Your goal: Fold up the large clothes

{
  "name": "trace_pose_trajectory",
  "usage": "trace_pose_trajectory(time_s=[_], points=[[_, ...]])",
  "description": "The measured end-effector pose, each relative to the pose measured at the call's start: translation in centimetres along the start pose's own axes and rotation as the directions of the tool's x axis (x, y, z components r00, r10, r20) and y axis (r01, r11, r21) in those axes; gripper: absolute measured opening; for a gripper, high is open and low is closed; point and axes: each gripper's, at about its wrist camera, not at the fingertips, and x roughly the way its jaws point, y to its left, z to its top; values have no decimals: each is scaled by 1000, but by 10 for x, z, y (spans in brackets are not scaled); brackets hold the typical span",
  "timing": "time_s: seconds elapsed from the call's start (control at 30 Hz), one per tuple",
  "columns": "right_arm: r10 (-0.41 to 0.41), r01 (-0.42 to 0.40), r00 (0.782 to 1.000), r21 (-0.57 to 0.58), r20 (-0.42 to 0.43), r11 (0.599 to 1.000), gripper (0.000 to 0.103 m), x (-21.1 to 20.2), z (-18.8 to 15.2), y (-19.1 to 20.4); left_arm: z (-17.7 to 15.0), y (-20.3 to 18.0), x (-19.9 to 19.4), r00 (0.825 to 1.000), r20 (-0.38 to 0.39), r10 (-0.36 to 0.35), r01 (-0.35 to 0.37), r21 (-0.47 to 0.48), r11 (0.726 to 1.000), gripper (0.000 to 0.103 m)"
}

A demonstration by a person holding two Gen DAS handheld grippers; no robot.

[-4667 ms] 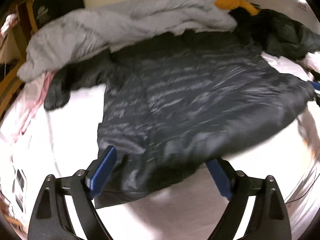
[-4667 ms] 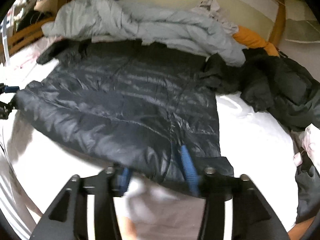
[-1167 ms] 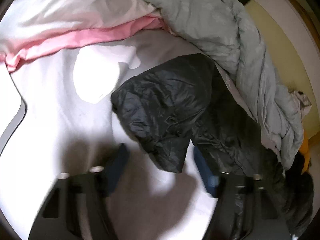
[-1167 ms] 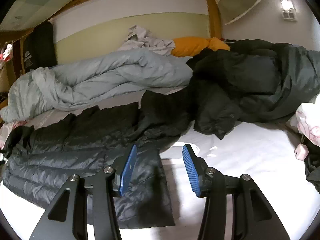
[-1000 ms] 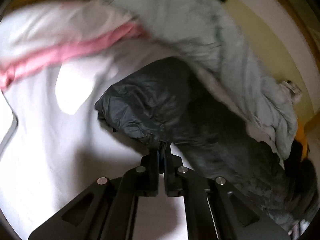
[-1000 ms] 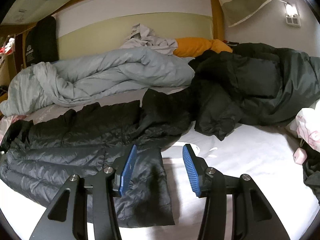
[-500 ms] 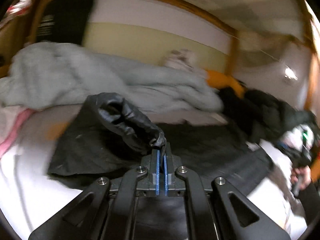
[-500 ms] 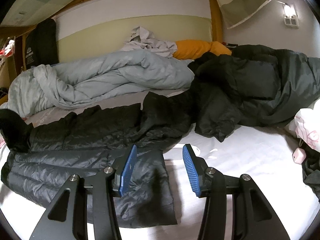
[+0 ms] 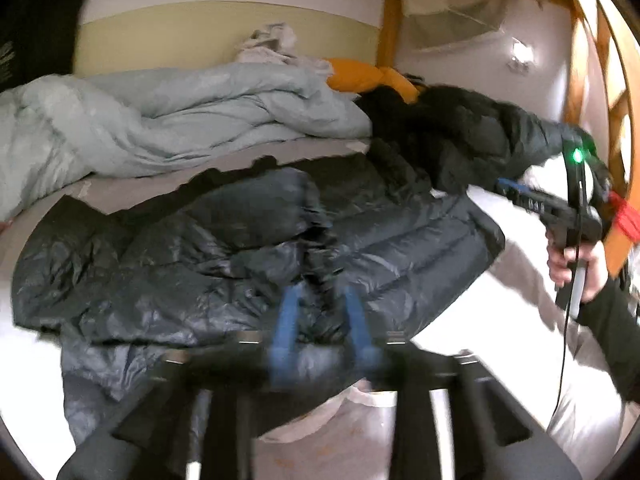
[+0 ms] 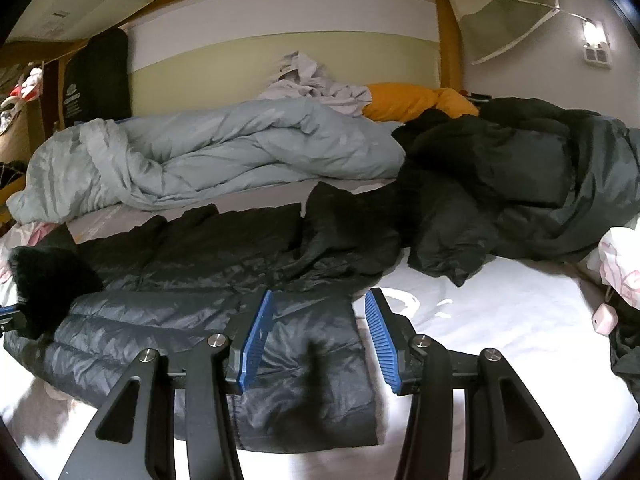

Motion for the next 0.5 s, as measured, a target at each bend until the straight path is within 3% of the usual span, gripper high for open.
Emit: trace_pose_trajectory(time_s=[0.03, 0.13, 0.2, 0.33, 0.5], points=[[7, -7, 1000, -7, 1, 1000, 50, -1, 0, 3, -2, 1, -6, 1000, 22, 18, -18, -20, 1000, 56], [27, -27, 1000, -14, 4, 1000, 50, -5, -1, 10, -7, 11, -27, 998, 45, 49, -46, -72, 996, 56], [66, -66, 998, 0, 0, 998, 50, -9, -1, 16, -10, 21, -36, 993, 38, 108, -104, -101, 989, 56], [158, -157, 987, 18, -26, 987, 50, -15, -2, 41, -14, 50, -40, 964, -4, 266, -264, -144, 954, 56], [294, -297, 952, -28, -81, 955, 50, -20, -1, 102, -21, 91, -33, 941, -61, 334, -338, -248, 908, 56]])
